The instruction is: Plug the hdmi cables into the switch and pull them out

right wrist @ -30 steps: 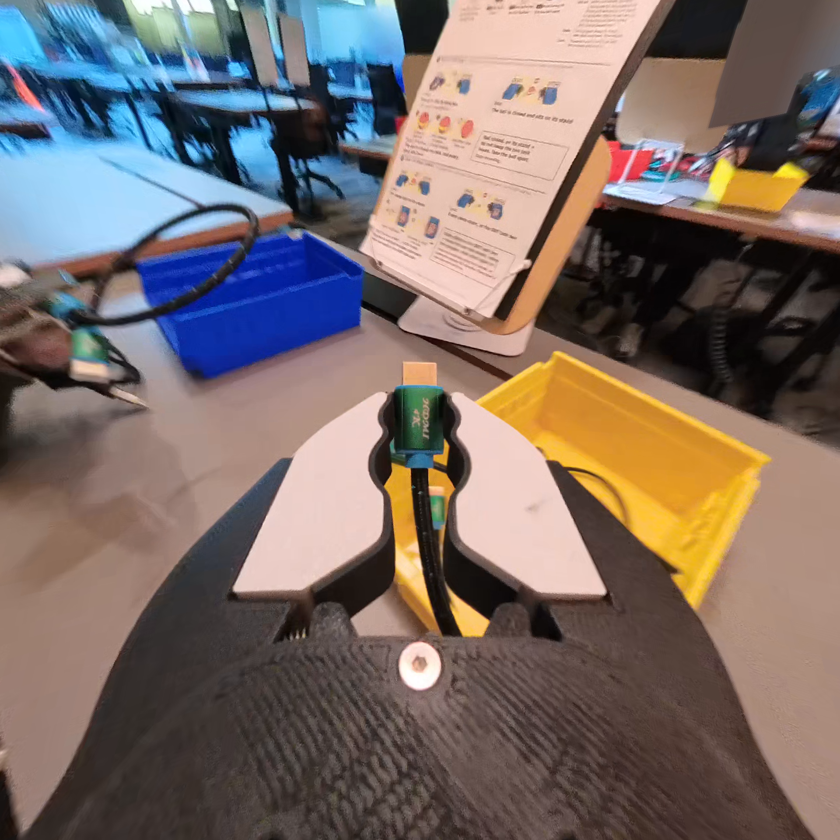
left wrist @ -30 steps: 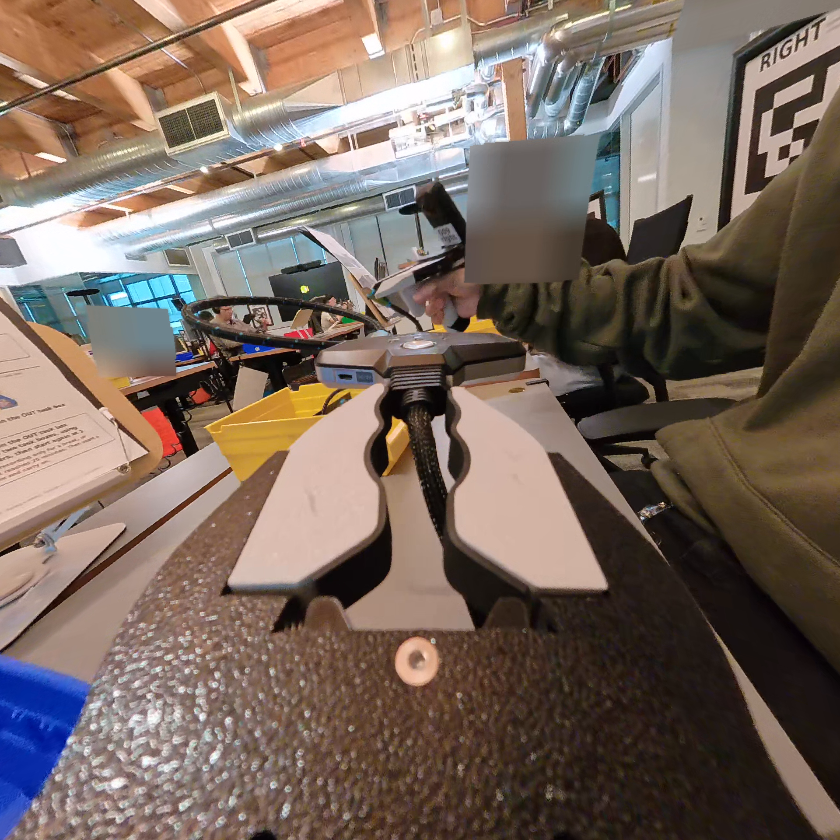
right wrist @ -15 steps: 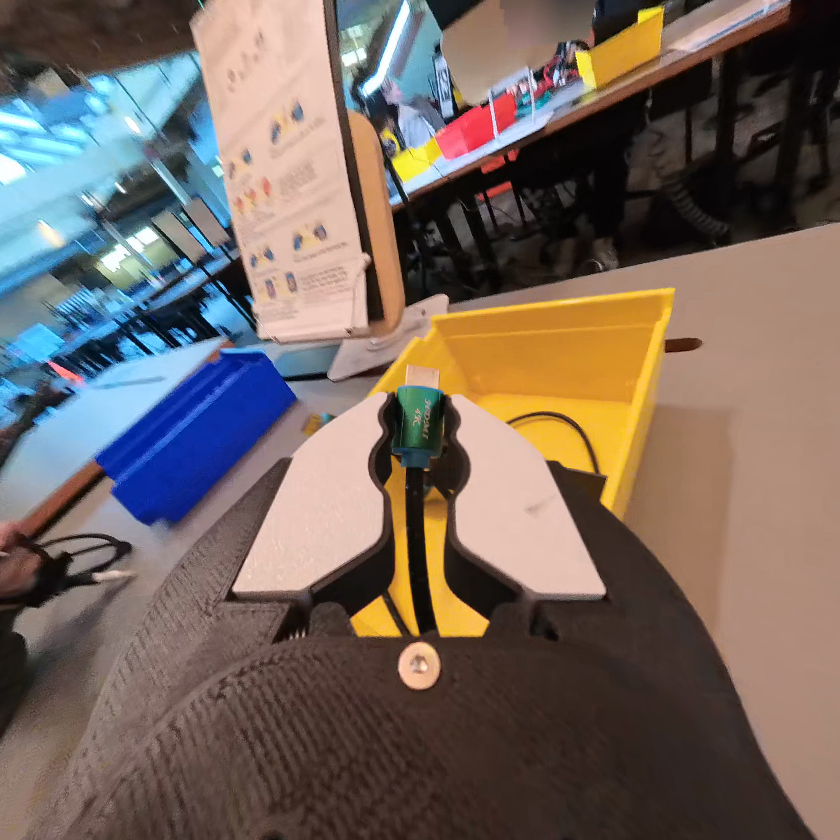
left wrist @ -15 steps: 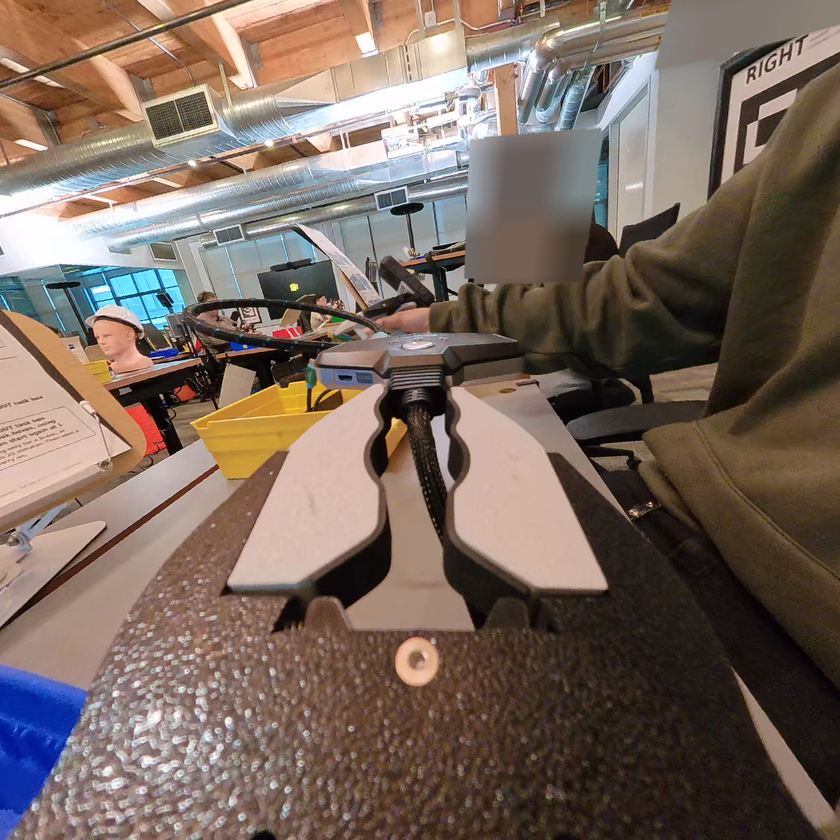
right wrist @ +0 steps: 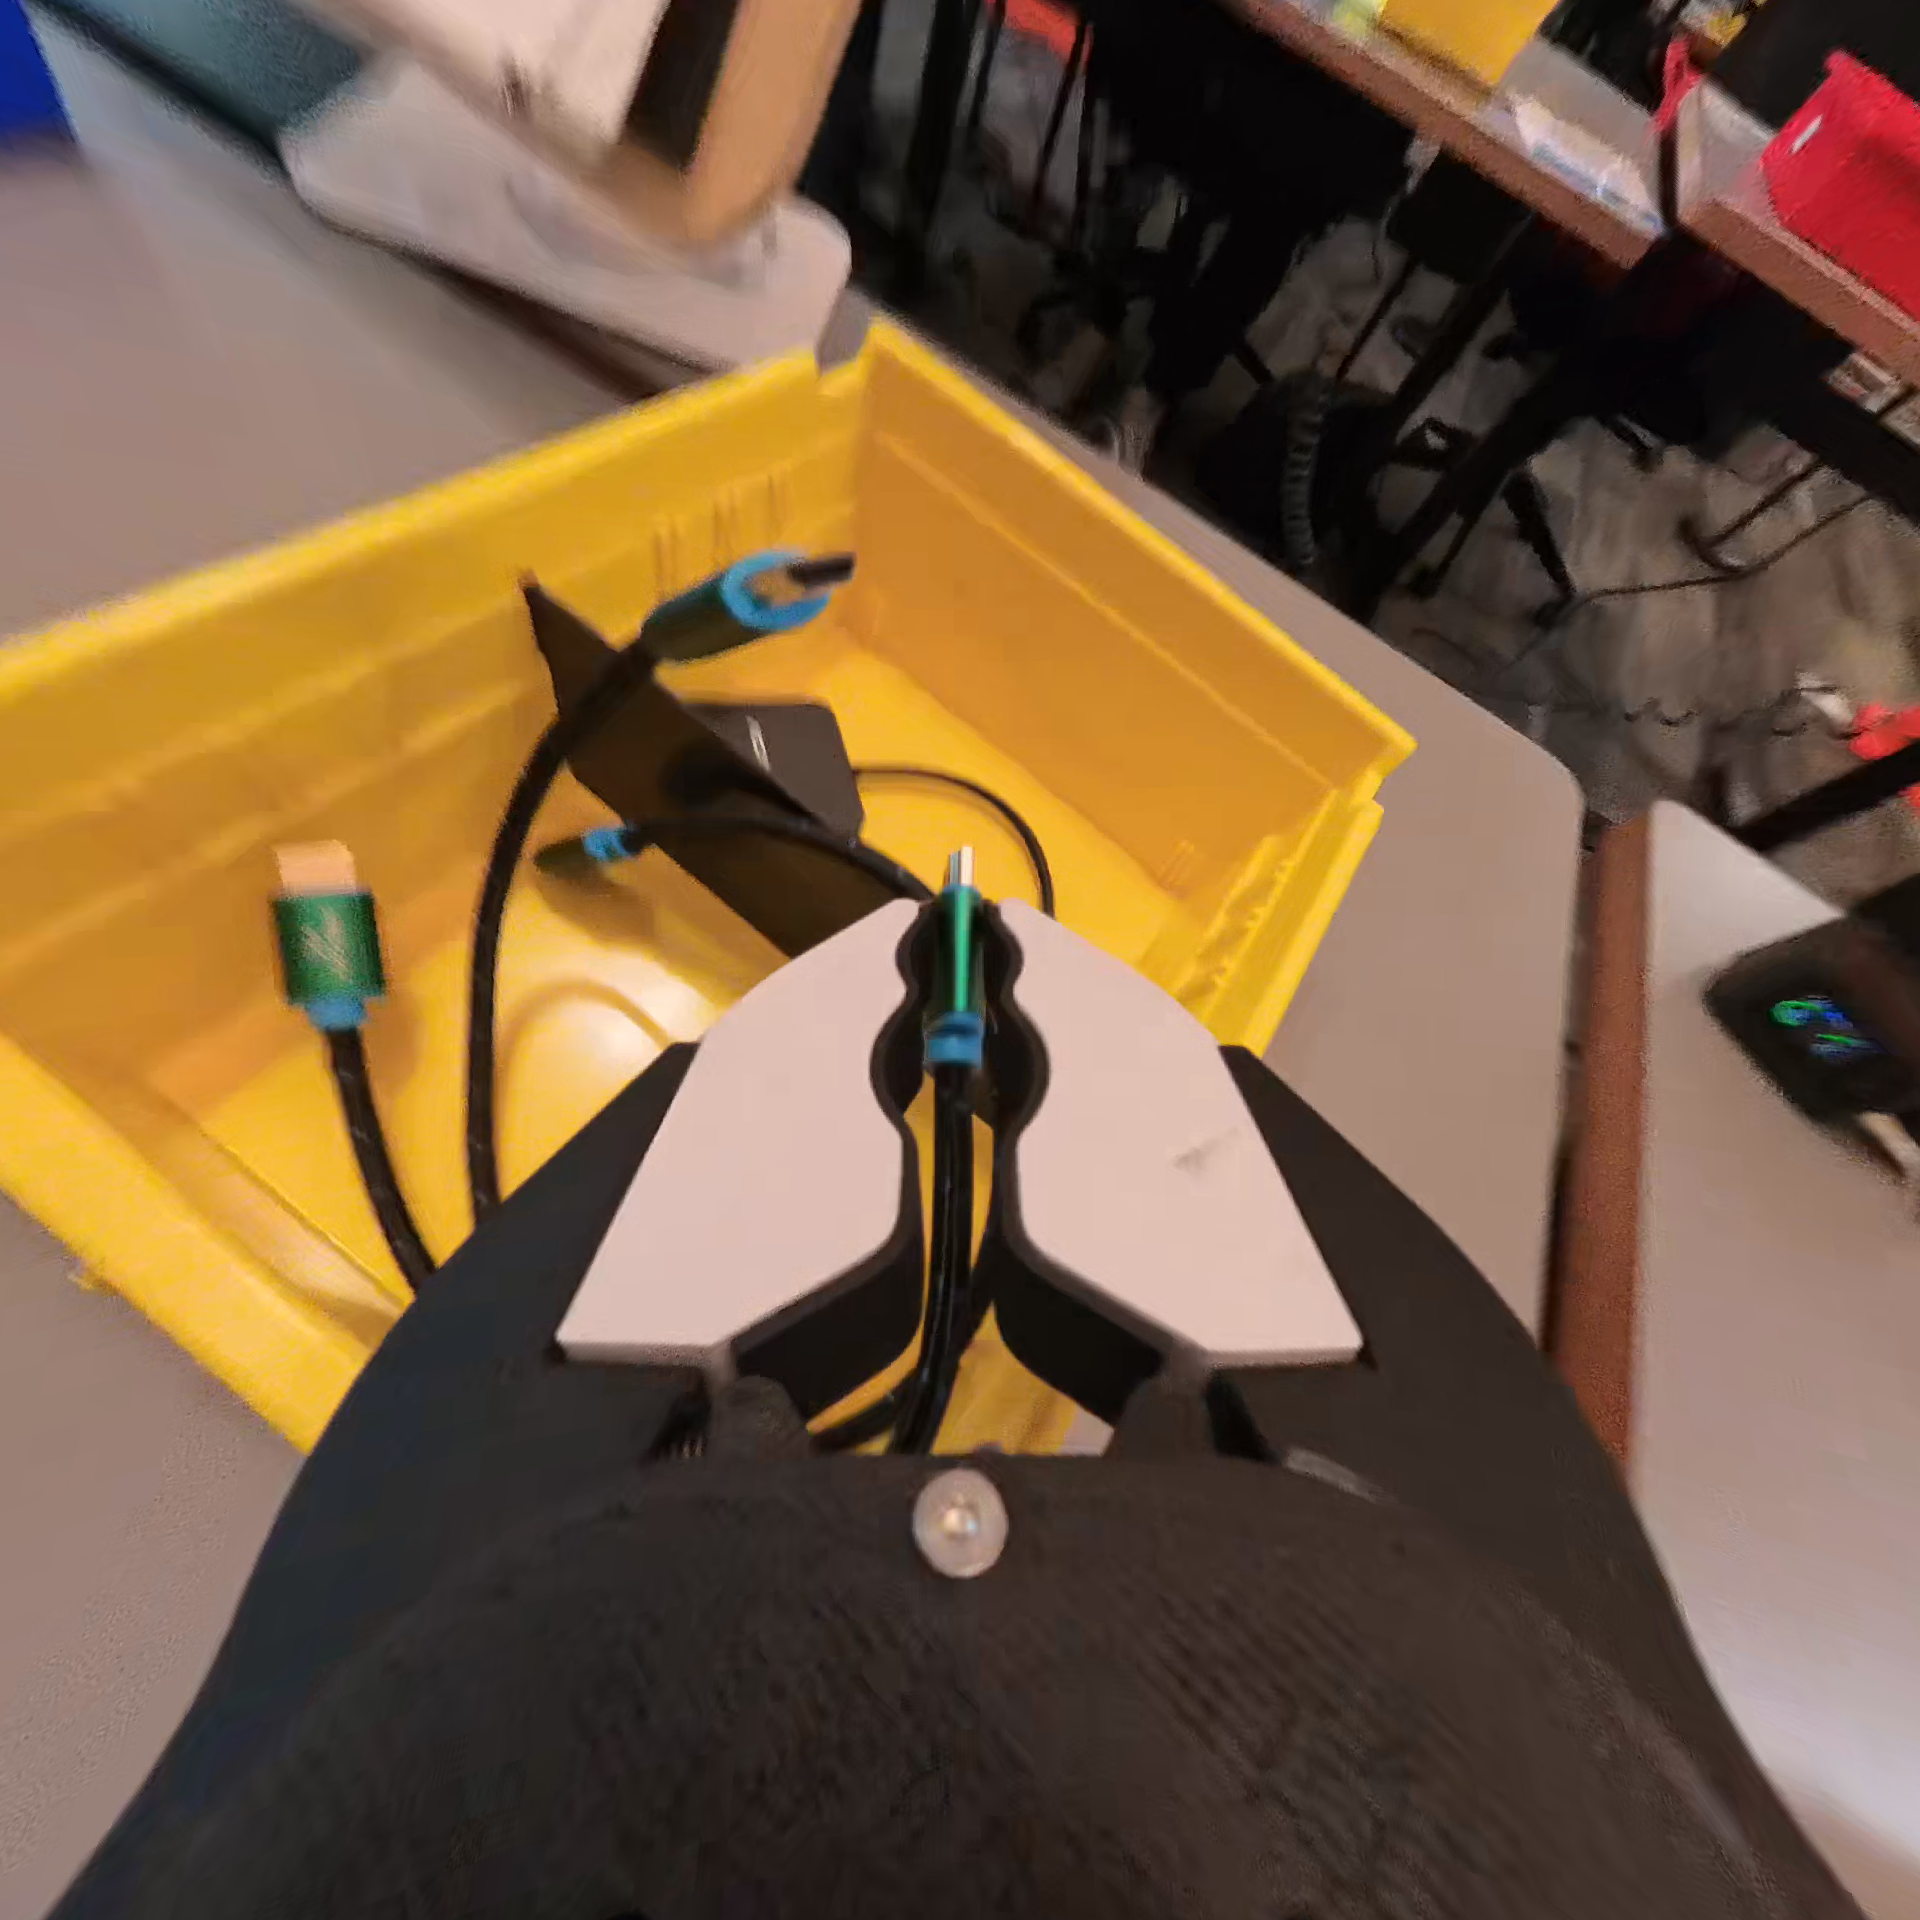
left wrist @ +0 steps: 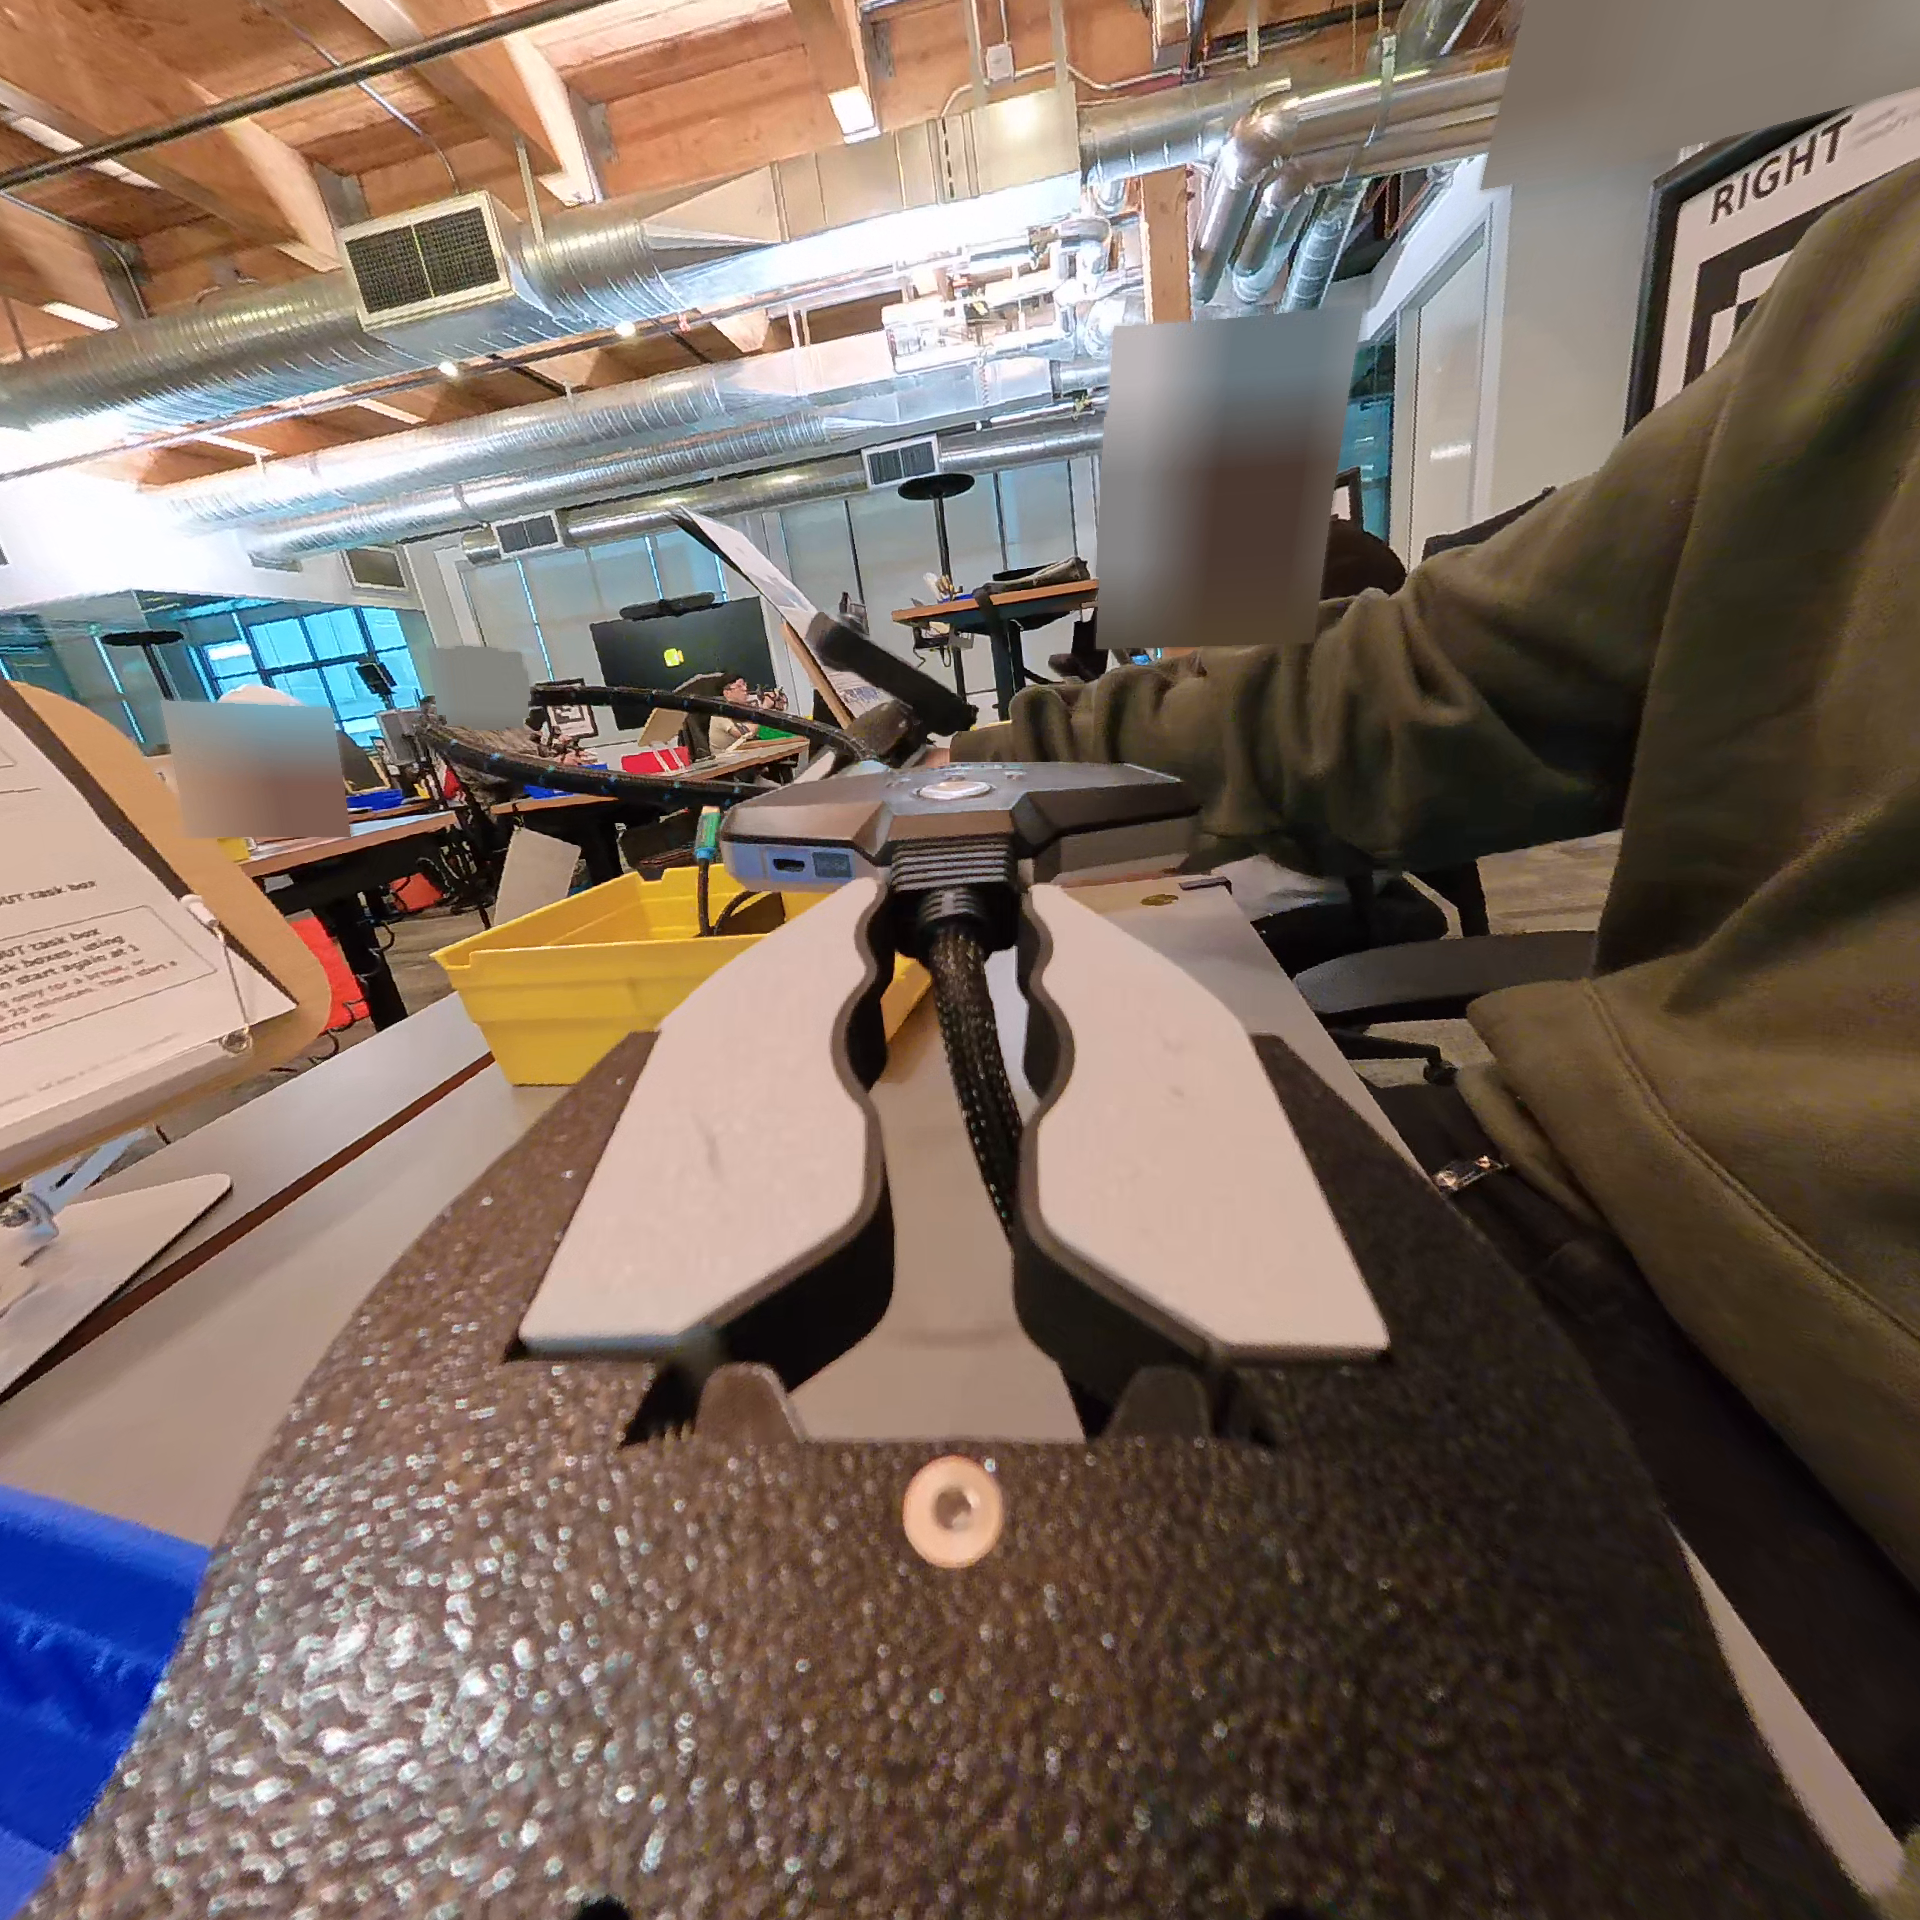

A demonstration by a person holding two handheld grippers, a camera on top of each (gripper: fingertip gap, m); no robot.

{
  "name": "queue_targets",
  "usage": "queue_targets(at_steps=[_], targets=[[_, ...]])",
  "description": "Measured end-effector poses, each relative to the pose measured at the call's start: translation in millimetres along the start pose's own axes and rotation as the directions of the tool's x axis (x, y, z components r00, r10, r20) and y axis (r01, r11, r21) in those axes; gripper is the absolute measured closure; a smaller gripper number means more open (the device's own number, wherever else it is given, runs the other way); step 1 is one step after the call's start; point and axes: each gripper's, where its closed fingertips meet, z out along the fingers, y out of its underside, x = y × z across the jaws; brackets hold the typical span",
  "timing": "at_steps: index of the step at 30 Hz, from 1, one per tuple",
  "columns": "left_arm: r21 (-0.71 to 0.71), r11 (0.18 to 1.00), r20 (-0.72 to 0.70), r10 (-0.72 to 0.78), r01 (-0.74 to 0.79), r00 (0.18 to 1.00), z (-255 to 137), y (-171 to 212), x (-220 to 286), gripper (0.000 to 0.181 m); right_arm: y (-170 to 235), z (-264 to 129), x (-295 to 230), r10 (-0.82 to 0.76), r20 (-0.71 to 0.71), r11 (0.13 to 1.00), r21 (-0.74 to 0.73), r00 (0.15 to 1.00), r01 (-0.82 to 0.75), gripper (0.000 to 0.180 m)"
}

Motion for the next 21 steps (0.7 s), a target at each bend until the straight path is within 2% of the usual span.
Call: queue_targets(at_steps=[2, 3, 8, 13, 16, 18, 21], targets=[[0.004, 1.0, 0.0, -0.005, 0.005, 1.0, 0, 0, 0, 0.16, 11, 6, -2, -0.094, -0.02, 0.99, -0.11, 0.995, 0.091, 0.164], [0.004, 1.0, -0.002, -0.006, 0.006, 1.0, -1, 0, 0, 0.16, 11, 6, -3, -0.108, -0.012, 0.987, -0.119, 0.994, 0.105, 0.161], [0.001, 1.0, -0.001, -0.01, 0.01, 1.0, -2, 0, 0, 0.16, -9, -11, 13, -0.063, -0.088, 0.998, -0.036, 0.994, 0.06, 0.145], [0.007, 1.0, 0.011, -0.009, 0.009, 1.0, -2, -1, -2, 0.16, -29, -43, 1, -0.044, -0.107, 0.997, 0.059, 0.993, 0.051, 0.144], [0.0, 1.0, 0.008, -0.002, 0.002, 1.0, 0, 0, -1, 0.16, -65, -73, -86, -0.108, 0.138, 0.966, 0.247, 0.984, 0.072, 0.142], [-0.009, 1.0, 0.001, 0.0, 0.0, 1.0, 2, 2, 0, 0.16, -84, -98, -160, -0.207, 0.298, 0.932, 0.35, 0.932, 0.096, 0.141], [-0.044, 0.999, -0.016, 0.009, -0.01, 1.0, 7, 9, 3, 0.16, -110, -138, -251, -0.33, 0.42, 0.864, 0.495, 0.845, 0.091, 0.139]])
